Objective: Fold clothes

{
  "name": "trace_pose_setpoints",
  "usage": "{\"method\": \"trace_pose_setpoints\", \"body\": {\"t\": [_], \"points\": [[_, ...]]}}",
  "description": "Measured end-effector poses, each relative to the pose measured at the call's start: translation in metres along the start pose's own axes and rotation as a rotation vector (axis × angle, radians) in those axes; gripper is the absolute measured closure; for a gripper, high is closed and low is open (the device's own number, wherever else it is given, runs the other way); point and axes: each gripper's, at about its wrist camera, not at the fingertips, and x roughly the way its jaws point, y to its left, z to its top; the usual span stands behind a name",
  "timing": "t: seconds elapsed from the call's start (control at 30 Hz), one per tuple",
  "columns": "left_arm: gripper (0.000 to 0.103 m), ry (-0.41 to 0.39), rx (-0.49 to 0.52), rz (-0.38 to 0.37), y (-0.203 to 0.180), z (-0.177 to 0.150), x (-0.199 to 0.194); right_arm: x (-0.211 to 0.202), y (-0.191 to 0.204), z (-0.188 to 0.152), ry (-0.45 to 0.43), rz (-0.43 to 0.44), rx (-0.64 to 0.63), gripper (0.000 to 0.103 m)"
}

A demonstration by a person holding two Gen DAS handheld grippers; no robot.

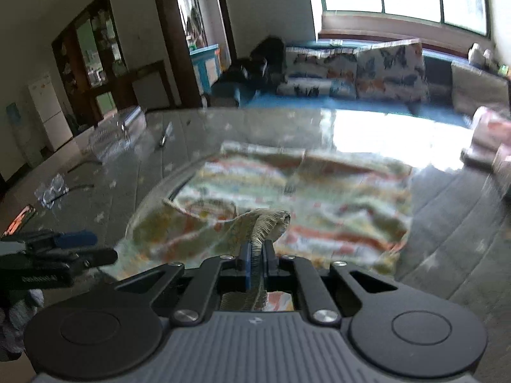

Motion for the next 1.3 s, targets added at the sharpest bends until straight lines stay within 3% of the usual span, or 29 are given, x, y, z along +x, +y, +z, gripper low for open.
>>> {"method": "trace_pose_setpoints", "body": {"t": [0.37, 0.53, 0.7, 1.03, 1.13, 1.23, 1.3], "points": [[0.035, 0.003, 0.029, -0.015, -0.004, 0.017, 0.013, 0.013, -0.019, -0.014, 0.054, -0.085, 0.026, 0.097], [0.054, 0.022, 0.073, -0.051, -0.014, 0.033, 0.033, 0.022, -0.021, -0.016, 0.085, -0.117, -0.005, 0.091], [0.066, 0.06, 0.085, -0.063, -0.019, 0.039, 0.057, 0.018, -0.024, -0.014, 0.046, -0.119, 0.002, 0.091], [0.066, 0.109, 0.114, -0.027, -0.014, 0.032, 0.083, 0.057, -0.023, -0.013, 0.099, -0.039, -0.029, 0.088], [0.065, 0.116, 0.119, -0.02, -0.012, 0.03, 0.084, 0.055, -0.024, -0.017, 0.116, -0.042, -0.045, 0.086], [0.066, 0.107, 0.128, -0.019, -0.014, 0.029, 0.078, 0.037, -0.022, -0.022, 0.113, -0.032, -0.078, 0.074], [0.066, 0.095, 0.142, -0.019, -0.017, 0.027, 0.07, 0.028, -0.02, -0.028, 0.124, -0.027, -0.098, 0.074]]}}
